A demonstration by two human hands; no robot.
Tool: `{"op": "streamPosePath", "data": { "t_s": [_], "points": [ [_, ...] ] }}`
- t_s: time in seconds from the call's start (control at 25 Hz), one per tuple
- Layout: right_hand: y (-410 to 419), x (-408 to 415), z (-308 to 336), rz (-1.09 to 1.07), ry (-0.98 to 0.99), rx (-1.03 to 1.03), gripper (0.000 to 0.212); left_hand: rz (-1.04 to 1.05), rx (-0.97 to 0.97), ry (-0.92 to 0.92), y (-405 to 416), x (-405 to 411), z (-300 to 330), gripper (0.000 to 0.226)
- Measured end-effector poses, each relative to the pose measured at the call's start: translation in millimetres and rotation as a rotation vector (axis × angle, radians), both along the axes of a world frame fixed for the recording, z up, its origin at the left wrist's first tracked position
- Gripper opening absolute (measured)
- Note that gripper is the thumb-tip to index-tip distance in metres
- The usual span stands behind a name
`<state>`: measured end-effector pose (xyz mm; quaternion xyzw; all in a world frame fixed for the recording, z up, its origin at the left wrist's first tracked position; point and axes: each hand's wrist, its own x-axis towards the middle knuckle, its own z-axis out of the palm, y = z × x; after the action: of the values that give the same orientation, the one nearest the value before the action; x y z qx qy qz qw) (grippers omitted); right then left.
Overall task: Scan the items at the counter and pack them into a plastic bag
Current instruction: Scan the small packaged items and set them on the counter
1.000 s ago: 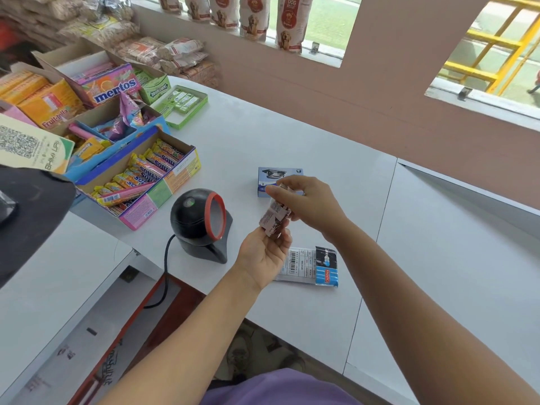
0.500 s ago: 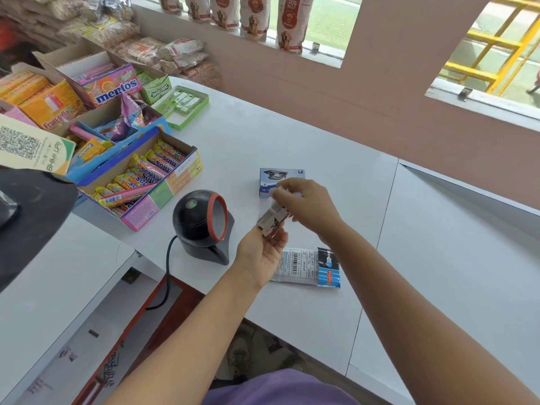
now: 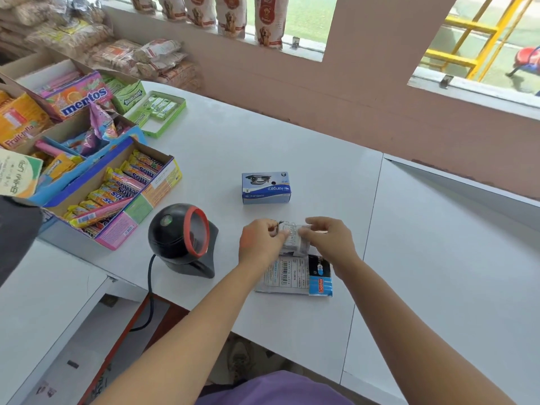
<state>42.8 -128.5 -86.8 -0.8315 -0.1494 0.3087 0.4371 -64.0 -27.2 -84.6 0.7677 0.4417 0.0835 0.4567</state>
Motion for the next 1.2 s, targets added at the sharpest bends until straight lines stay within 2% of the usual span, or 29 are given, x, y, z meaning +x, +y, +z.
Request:
{"op": "streamPosePath", "data": {
  "t_s": [0.12,0.24,0.32,0.36,0.44,0.48,0.64,0.76,0.96,1.08,1.2],
  "points": [
    [11,12,8,0.034,-0.092,-0.027,0.043,0.196,0.029,-0.039,12,13,-2,0.035],
    [40,28,18,0.036,-0.002,0.039,0.041,0.544,-0.01,-0.161,28,34,4,0.043],
    [63,34,18,0.057,0.069,0.022,0.019,0.628,-0.145,-0.114,43,47,5,0.051],
    [71,35,17,0.07,0.083,0.004,0.01,0.609,-0.195,-0.062,50,51,4,0.052],
    [82,35,15,0.075,0.135,0.005,0.011,0.523,-0.275,-0.016,58,55,2,0.052],
    [83,35,16,0.074,0.158,0.024,0.009,0.506,-0.306,-0.042,58,55,1,0.049],
    [64,29,26,0.008,0.139,0.226,0.026,0.543,-0.435,-0.293,30,41,11,0.026],
    [38,24,32,0.058,0.117,0.401,0.03,0.487,-0.46,-0.454,11,18,10,0.042],
    [10,14,32,0.236,0.122,0.462,0.043,0.419,-0.54,-0.65,2,-11,3,0.083],
    [9,8,39,0.291,0.093,0.476,0.047,0.423,-0.616,-0.742,0,-19,2,0.073],
    [19,6,54,0.336,0.015,0.46,0.049,0.529,-0.834,-0.867,-2,-26,5,0.064]
  ]
}}
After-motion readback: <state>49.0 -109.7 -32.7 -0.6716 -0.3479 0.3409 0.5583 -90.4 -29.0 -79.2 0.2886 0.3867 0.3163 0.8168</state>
